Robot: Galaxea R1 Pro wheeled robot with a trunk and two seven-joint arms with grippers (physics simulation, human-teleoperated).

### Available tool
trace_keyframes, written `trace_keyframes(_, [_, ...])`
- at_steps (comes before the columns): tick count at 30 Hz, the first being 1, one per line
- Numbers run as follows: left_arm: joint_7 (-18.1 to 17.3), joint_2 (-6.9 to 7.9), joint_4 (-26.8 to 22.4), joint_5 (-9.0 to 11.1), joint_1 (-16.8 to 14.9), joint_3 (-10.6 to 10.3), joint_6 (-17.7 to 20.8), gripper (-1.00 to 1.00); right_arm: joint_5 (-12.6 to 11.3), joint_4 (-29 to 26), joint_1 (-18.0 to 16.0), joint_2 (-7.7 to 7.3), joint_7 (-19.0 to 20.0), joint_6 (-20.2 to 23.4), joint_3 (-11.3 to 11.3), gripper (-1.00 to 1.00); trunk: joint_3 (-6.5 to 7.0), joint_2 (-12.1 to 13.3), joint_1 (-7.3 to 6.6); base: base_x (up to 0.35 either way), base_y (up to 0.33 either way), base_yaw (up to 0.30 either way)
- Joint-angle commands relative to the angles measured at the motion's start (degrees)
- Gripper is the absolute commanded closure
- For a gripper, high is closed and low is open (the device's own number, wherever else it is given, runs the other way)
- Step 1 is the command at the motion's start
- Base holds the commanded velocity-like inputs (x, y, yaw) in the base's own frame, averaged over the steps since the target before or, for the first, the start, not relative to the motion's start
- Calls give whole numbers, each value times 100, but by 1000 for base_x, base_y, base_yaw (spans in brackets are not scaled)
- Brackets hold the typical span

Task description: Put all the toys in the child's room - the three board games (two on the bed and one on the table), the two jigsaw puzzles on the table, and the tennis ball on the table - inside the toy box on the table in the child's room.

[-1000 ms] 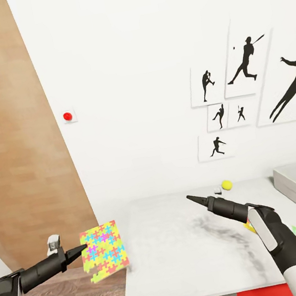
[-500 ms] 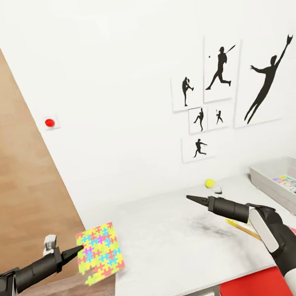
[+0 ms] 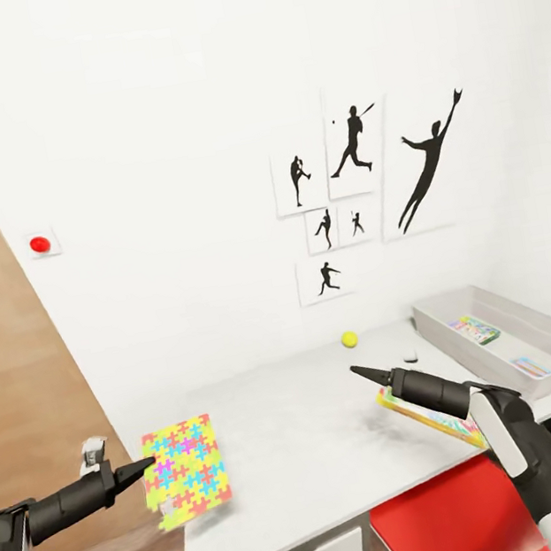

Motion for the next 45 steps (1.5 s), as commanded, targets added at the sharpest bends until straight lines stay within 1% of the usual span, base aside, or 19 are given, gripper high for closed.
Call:
trace_keyframes(1, [-52, -2, -6, -59, -4, 14, 59, 100, -22, -1, 22, -4, 19, 31, -4, -100, 7, 32, -21, -55, 0, -281])
trace_keyframes(4, [-52, -2, -6, -59, -3, 14, 58, 100, -23, -6, 82, -10, 42, 11, -16, -100, 61, 152, -87, -19, 0, -281])
trace_keyframes(9, [-52, -2, -6, -59, -5, 13, 52, 100, -27, -1, 129, -25, 41, -240, -37, -100, 151, 353, -196, -4, 0, -281])
trace_keyframes(12, [-52, -8, -6, -59, -3, 9, 51, 100, -25, 0, 156, -27, 45, -309, -66, -100, 205, 473, -262, -1, 0, -281])
trace_keyframes(17, [-52, -4, -6, -59, -2, 8, 40, 100, -26, 4, 174, -38, 90, -343, -282, -100, 295, 673, -372, 0, 0, -281])
trace_keyframes(20, [-52, -3, -9, -59, -3, 6, 30, 100, -19, 8, 176, -50, 223, -355, -540, -100, 349, 794, -438, 0, 0, -281])
trace_keyframes(22, [-52, -2, -13, -59, -2, 7, 27, 100, 0, 30, 221, -100, 454, -358, -838, -100, 384, 874, -482, 0, 0, -281])
trace_keyframes(23, [-52, -2, -13, -59, -3, 7, 26, 100, 4, 38, 249, -124, 523, -358, -919, -100, 402, 914, -504, 0, 0, -281])
trace_keyframes(24, [-52, -2, -14, -59, -2, 8, 26, 100, 10, 52, 306, -175, 656, -359, -1083, -100, 420, 954, -526, 0, 0, -281])
trace_keyframes(25, [-52, -2, -14, -59, -1, 7, 24, 100, 18, 62, 363, -228, 810, -358, -1298, -100, 420, 954, -526, 0, 0, -281])
trace_keyframes(26, [-52, -5, -16, -59, -1, 6, 21, 100, 22, 69, 387, -247, 877, -356, -1409, -100, 420, 954, -526, 0, 0, -281])
trace_keyframes(28, [-52, -9, -16, -59, 1, 6, 18, 100, 30, 75, 408, -268, 946, -355, -1531, -100, 420, 954, -526, 0, 0, -281])
trace_keyframes(39, [-52, -7, -15, -59, 3, 6, 10, 100, 36, 80, 426, -288, 993, -353, -1681, -100, 420, 954, -526, 0, 0, -281])
trace_keyframes(45, [-52, -5, -15, -59, 3, 6, 7, 100, 35, 80, 428, -291, 994, -352, -1714, -100, 420, 954, -526, 0, 0, -281])
